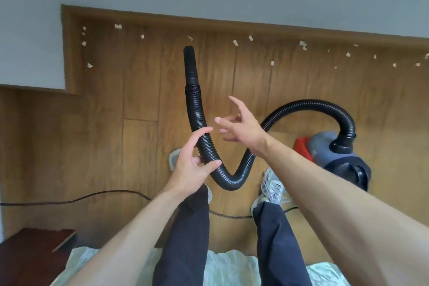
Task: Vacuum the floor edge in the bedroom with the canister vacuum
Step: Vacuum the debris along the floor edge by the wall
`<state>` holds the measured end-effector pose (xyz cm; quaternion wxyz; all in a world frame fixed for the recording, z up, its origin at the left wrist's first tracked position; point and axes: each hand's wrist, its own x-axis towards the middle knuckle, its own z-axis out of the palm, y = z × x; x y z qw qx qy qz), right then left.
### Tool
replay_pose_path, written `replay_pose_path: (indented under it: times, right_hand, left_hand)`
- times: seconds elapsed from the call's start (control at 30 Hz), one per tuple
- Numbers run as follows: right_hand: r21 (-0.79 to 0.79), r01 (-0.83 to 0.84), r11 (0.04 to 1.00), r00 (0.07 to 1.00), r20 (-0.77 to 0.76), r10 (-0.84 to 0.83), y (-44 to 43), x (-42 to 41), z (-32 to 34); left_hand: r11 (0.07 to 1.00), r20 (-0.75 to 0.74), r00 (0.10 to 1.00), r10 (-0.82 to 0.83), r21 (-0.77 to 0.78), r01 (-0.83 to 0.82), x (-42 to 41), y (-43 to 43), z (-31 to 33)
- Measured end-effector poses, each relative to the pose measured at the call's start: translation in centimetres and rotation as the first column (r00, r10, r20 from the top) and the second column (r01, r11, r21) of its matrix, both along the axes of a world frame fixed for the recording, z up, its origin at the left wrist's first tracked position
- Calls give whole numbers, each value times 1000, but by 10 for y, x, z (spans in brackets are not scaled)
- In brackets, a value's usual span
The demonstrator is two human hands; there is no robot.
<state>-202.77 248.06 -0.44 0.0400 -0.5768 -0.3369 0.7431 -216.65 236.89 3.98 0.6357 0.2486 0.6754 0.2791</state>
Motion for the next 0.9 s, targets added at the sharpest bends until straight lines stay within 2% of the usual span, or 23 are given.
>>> replay_pose_path:
  times: [0.17, 0.4, 0.57, 0.9]
  right_hand:
    - [-78, 140, 987, 973, 197, -123, -64, 121, -10]
    - [-165, 412, 896, 834, 464, -298, -180, 261, -19]
    - [-140, 644, 752, 674, 569, -471, -221, 308, -34]
    - [-76, 919, 387, 364, 543, -756, -175, 335, -61]
  left_hand:
    - [997, -81, 993, -81, -19, 80, 40, 11, -3]
    - [984, -208, 964, -168, -97, 150, 92, 8, -29]
    - [972, -251, 943, -217, -142, 186, 128, 3, -42]
    - [945, -310, 898, -312, -197, 260, 176, -15, -75]
